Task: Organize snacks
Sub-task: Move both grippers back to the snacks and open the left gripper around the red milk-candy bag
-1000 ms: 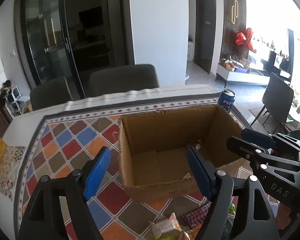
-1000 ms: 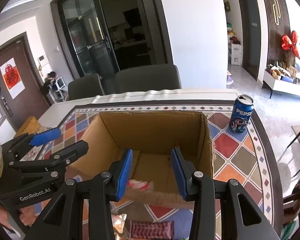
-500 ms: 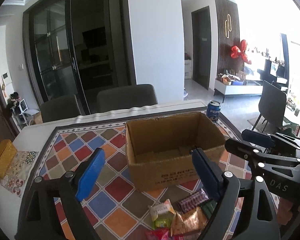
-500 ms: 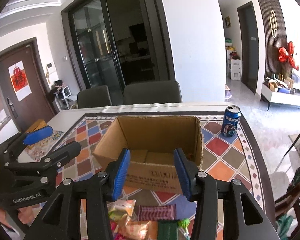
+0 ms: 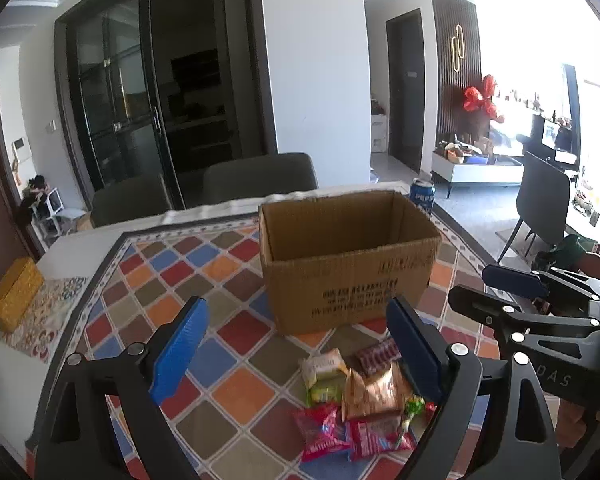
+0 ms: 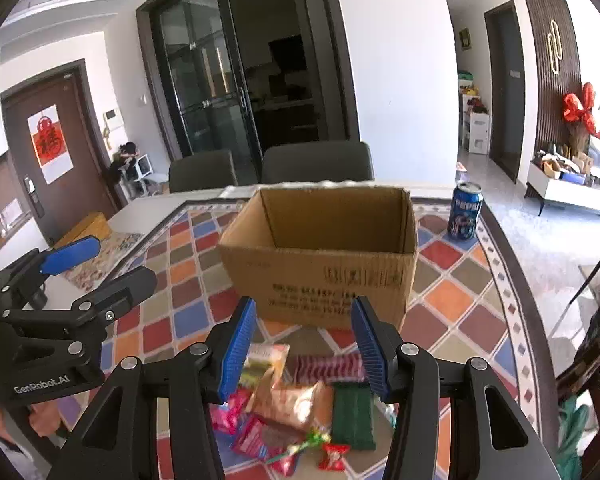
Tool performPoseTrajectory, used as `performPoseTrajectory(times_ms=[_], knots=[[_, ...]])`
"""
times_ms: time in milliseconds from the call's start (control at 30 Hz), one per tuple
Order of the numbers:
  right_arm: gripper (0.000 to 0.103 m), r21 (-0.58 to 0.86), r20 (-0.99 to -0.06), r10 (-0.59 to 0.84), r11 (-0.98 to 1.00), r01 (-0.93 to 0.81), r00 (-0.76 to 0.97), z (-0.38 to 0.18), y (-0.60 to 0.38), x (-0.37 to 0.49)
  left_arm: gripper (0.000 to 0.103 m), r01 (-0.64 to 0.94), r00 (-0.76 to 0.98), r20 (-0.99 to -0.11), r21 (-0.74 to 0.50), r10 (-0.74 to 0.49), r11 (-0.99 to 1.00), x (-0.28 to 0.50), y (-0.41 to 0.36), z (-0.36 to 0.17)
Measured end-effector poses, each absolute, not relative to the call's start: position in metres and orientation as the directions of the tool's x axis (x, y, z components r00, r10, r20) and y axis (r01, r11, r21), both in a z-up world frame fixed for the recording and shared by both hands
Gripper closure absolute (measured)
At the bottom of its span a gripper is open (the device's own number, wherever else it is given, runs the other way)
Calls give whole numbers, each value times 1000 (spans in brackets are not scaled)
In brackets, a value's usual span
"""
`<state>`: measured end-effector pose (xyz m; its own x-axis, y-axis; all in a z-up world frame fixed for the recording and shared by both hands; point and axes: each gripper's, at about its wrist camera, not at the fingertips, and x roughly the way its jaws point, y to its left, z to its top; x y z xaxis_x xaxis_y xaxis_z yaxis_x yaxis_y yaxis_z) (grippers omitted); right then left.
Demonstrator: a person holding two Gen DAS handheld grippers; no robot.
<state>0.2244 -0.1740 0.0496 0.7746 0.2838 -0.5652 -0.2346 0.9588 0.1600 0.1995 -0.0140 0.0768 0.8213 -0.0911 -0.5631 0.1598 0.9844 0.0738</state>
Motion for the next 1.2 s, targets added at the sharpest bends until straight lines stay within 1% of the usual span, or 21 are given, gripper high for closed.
performPoseTrajectory(times_ms=[133, 367, 700, 867, 1200], knots=[[52, 151, -579, 272, 962, -226, 769, 41, -173, 214, 12, 148, 810, -581, 76, -76, 986, 189, -13, 65], [52, 153, -631, 258, 966, -209, 731, 18, -171, 201, 12, 125, 761, -645, 47, -66, 991, 180, -9, 35], [52, 184, -748, 245, 969, -163, 617, -33, -175, 193, 12, 116, 685, -726, 34, -55, 993, 174, -8, -7], [53, 199, -787, 249, 969, -149, 565, -55, -174, 190, 12, 110, 645, -762, 29, -50, 993, 172, -6, -26], [52, 178, -844, 210, 978, -112, 493, -88, -178, 192, 13, 106, 578, -815, 25, -41, 994, 179, -7, -59]])
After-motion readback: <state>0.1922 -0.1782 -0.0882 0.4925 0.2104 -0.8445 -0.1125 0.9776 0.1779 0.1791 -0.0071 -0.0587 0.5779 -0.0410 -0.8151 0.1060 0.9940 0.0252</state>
